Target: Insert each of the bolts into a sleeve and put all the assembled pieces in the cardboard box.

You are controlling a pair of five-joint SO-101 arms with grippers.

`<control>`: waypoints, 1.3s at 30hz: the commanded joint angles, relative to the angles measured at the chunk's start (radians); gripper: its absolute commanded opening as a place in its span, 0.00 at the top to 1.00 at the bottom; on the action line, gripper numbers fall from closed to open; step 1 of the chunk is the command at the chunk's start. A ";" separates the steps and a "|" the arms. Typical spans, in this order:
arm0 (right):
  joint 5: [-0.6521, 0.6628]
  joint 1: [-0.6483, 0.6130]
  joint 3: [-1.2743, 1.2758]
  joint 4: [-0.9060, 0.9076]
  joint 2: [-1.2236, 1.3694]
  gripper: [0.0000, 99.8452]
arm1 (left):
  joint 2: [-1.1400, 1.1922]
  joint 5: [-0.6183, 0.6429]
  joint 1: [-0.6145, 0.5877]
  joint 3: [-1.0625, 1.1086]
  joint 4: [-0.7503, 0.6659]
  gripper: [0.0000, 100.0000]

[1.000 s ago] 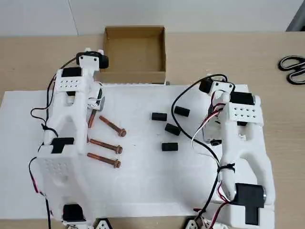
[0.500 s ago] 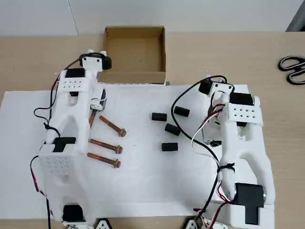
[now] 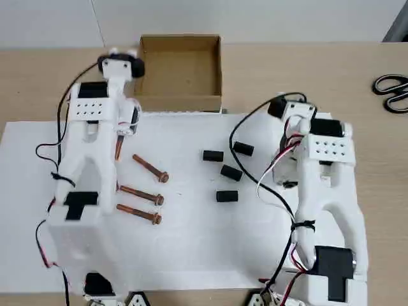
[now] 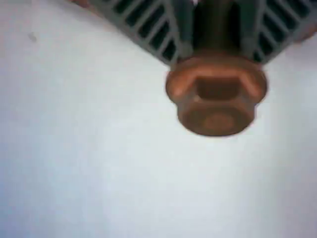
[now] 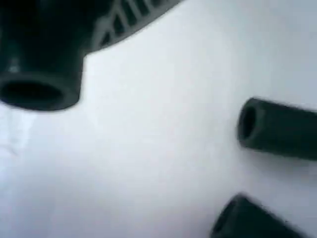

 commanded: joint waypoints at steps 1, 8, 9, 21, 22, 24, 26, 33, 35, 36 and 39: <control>-0.014 -0.048 -0.133 0.097 -0.045 1.00 | -0.167 0.002 0.023 -0.041 0.055 0.99; -0.012 -0.064 -0.287 0.188 -0.067 1.00 | -0.307 0.032 0.026 -0.041 0.189 0.99; -0.012 -0.065 -0.287 0.191 -0.096 1.00 | -0.324 0.051 0.026 -0.041 0.222 0.99; -0.015 -0.065 0.003 0.081 -0.601 1.00 | -0.687 0.083 0.021 0.186 0.221 0.99; -0.017 -0.065 0.043 0.054 -0.638 1.00 | -0.718 0.083 0.021 0.228 0.212 0.99; -0.043 -0.065 0.121 0.001 -0.713 1.00 | -0.781 0.084 0.021 0.308 0.184 0.99; -0.098 -0.065 0.190 -0.038 -0.789 1.00 | -0.865 0.140 0.015 0.378 0.129 1.00; -0.164 -0.170 0.416 -0.166 -0.977 1.00 | -1.189 0.310 0.043 0.774 -0.207 1.00; -0.164 -0.197 0.474 -0.226 -1.004 1.00 | -1.272 0.368 0.049 0.889 -0.295 1.00; -0.164 -0.208 0.500 -0.260 -1.013 1.00 | -1.310 0.399 0.051 0.937 -0.333 1.00; -0.164 -0.242 0.569 -0.361 -1.036 1.00 | -1.405 0.486 0.071 1.035 -0.411 1.00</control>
